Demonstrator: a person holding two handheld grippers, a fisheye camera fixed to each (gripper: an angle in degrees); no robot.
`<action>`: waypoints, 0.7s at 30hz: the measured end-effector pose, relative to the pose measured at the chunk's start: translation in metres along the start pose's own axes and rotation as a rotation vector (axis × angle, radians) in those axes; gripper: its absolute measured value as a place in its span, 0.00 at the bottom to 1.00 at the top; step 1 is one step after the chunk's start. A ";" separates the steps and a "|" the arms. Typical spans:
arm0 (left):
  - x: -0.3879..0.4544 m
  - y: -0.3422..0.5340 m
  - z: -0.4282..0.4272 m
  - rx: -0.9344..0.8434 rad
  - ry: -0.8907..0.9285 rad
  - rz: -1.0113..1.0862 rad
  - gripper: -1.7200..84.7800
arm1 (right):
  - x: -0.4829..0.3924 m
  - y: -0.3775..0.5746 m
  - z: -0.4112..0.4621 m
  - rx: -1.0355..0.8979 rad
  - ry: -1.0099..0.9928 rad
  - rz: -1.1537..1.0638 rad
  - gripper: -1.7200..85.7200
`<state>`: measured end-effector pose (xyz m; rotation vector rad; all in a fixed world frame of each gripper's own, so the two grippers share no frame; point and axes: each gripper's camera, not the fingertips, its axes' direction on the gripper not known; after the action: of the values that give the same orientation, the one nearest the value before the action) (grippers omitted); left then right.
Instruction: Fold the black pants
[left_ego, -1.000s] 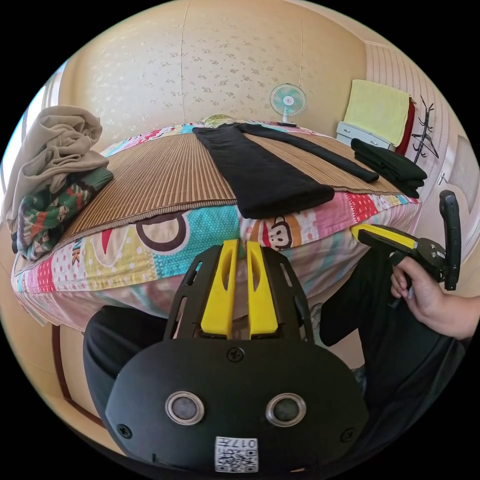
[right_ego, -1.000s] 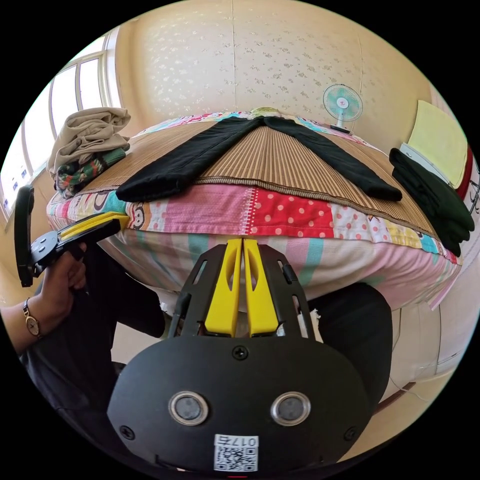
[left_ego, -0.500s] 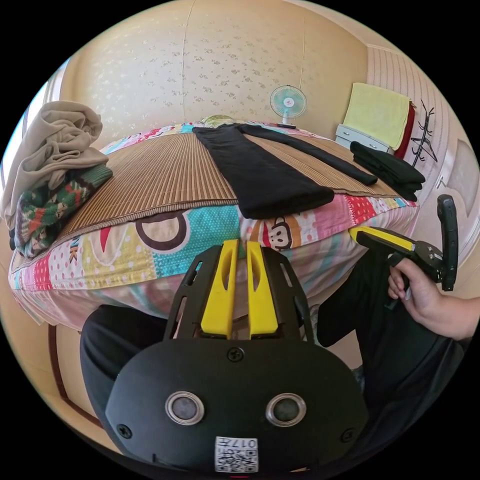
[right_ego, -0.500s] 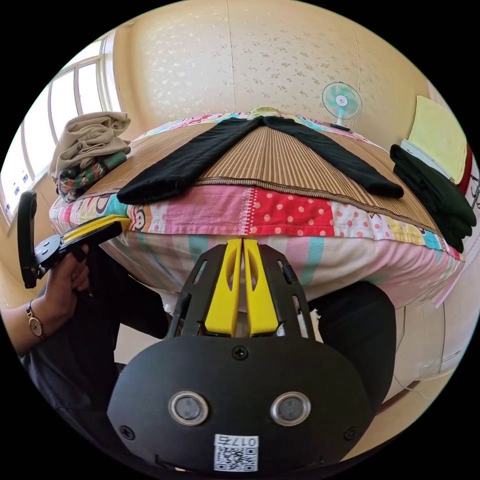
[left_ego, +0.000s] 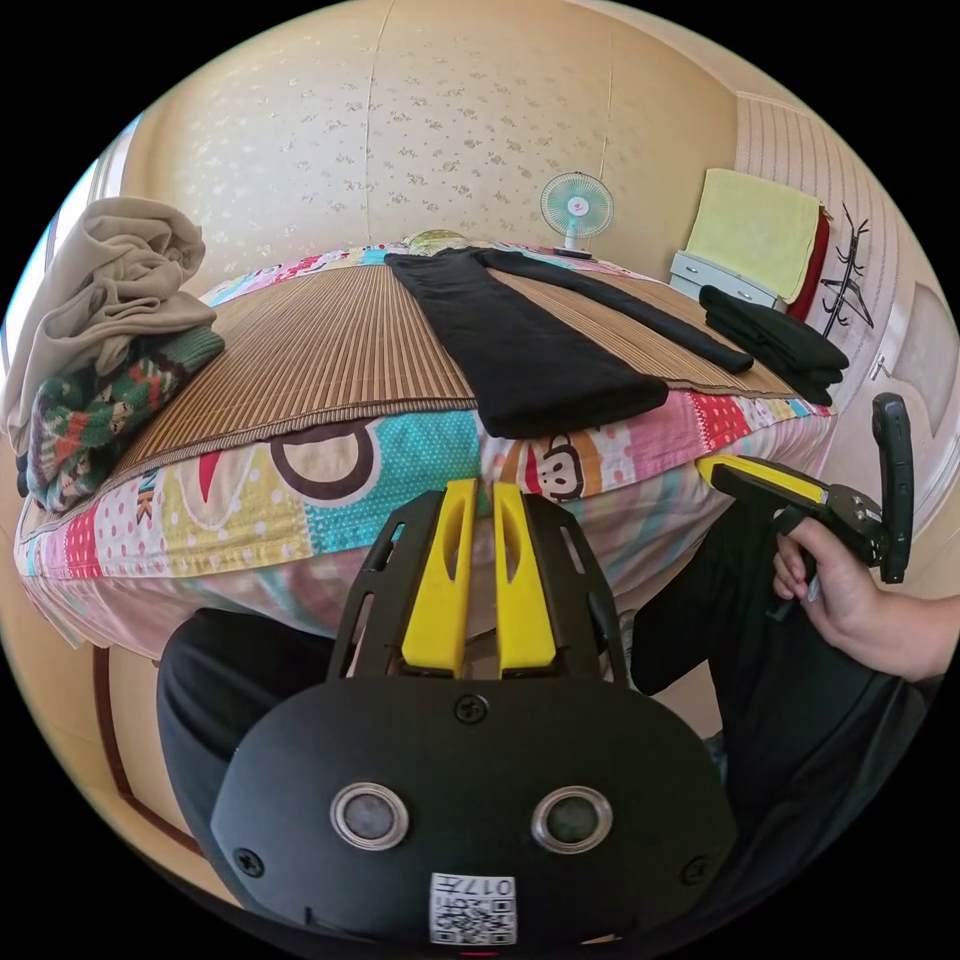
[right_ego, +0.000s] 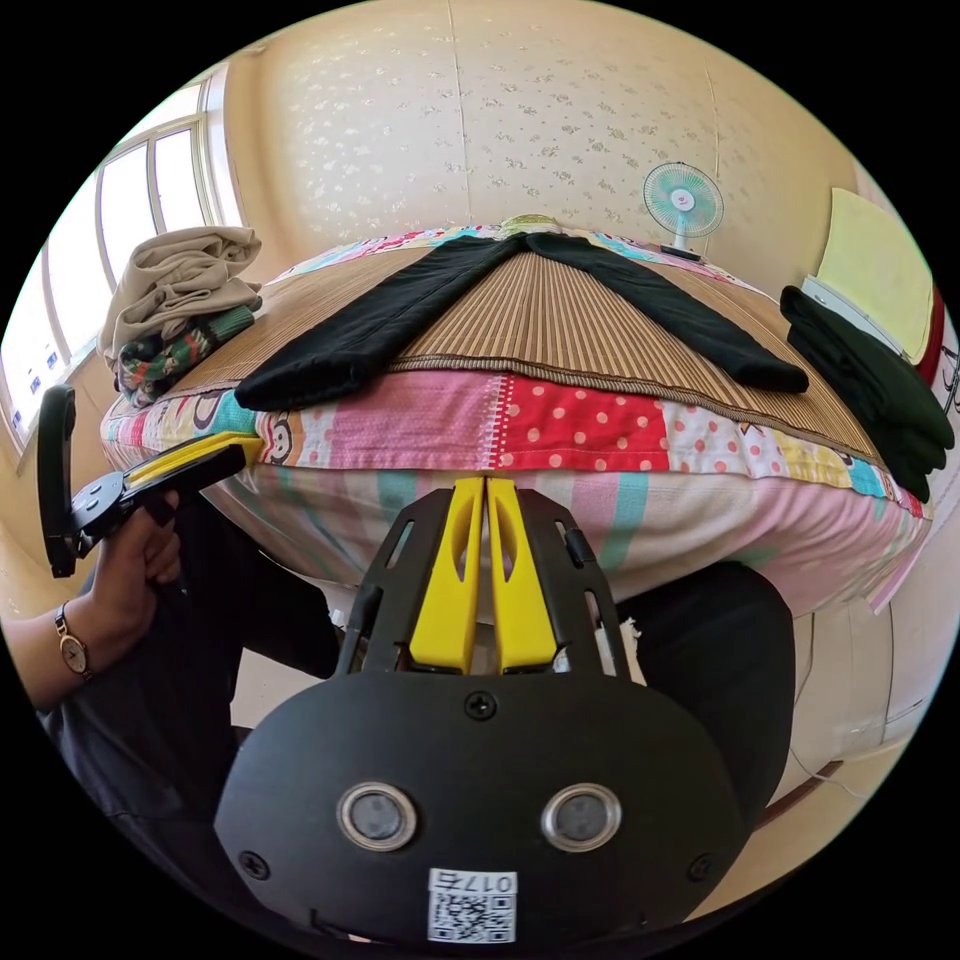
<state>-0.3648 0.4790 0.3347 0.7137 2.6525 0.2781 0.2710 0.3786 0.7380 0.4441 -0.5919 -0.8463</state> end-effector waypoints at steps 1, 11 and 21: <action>0.000 0.000 0.000 0.000 0.001 -0.001 0.05 | 0.000 0.000 0.000 0.000 0.000 0.000 0.03; -0.001 0.000 0.002 0.001 0.004 -0.004 0.05 | 0.000 0.000 0.000 0.001 -0.002 0.003 0.02; -0.001 0.001 0.002 0.002 0.007 -0.007 0.05 | -0.002 0.000 -0.001 0.001 -0.006 0.006 0.02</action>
<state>-0.3626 0.4796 0.3331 0.7048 2.6619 0.2769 0.2706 0.3799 0.7368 0.4409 -0.5989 -0.8418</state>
